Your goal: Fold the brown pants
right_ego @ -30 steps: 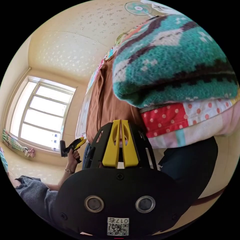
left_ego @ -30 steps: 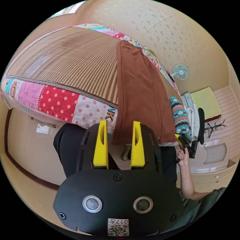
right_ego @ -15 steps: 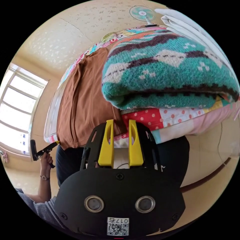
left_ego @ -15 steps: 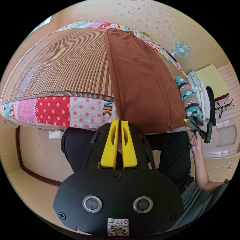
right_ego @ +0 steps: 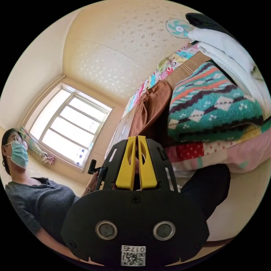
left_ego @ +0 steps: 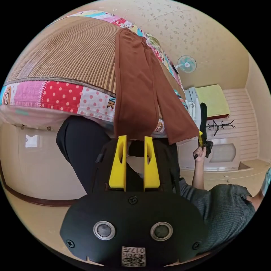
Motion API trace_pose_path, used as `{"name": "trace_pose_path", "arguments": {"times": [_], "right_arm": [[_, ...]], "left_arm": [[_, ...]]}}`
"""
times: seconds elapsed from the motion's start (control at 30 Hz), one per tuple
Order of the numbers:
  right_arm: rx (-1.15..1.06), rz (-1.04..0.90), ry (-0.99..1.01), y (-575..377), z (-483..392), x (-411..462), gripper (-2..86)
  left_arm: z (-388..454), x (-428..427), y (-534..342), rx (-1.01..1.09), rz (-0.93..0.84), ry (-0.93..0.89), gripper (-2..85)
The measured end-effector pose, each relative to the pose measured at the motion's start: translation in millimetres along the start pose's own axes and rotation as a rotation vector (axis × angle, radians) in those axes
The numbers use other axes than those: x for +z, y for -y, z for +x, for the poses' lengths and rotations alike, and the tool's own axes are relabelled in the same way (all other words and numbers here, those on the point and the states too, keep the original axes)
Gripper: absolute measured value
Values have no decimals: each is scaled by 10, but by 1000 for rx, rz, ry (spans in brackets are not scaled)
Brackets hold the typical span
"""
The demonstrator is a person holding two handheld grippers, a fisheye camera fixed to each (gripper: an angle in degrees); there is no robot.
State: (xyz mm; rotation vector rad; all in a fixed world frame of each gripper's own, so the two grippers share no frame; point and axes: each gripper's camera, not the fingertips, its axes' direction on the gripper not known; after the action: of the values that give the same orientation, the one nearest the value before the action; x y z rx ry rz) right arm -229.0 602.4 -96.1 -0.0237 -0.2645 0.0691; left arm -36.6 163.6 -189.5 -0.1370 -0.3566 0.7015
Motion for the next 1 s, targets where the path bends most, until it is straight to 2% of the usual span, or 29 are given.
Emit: {"name": "trace_pose_path", "arguments": {"times": [0.07,0.2,0.27,0.33,0.37,0.43,0.47,0.5,0.53,0.63,0.73,0.8,0.9,1.0], "right_arm": [[-120,-84,44,148,-336,305,15],[-303,-322,112,217,-873,1389,12],[-346,-408,113,142,-987,1837,11],[-365,-505,113,31,-1047,2297,9],[-367,-527,118,6,-1047,2388,9],[-380,-650,354,-44,-1027,2623,8],[-375,-685,384,-39,-1004,2672,9],[-359,-753,313,6,-918,2775,11],[-364,-799,158,103,-789,2851,14],[-284,-759,-69,697,-314,2924,37],[-126,-643,-70,1611,209,3125,75],[-85,-572,-106,2101,436,3346,85],[-39,-462,-241,2778,776,3827,110],[30,-369,-397,3319,1188,4354,133]], "left_arm": [[302,-72,154,65,42,-58,118],[1015,232,701,218,-12,-288,163],[1159,437,942,219,-34,-333,180],[1219,671,1161,215,-73,-296,181],[1209,849,1281,197,-120,-247,174],[1156,1090,1383,181,-193,-221,116],[1121,1195,1394,189,-216,-196,64],[1091,1257,1378,219,-215,-189,15],[1062,1287,1366,225,-217,-189,10],[877,1411,1278,205,-236,-202,-5],[705,1408,1125,178,-185,-169,-3],[571,1208,1030,142,-58,-80,12],[464,918,987,90,83,37,145],[458,880,1014,145,102,97,166]]}}
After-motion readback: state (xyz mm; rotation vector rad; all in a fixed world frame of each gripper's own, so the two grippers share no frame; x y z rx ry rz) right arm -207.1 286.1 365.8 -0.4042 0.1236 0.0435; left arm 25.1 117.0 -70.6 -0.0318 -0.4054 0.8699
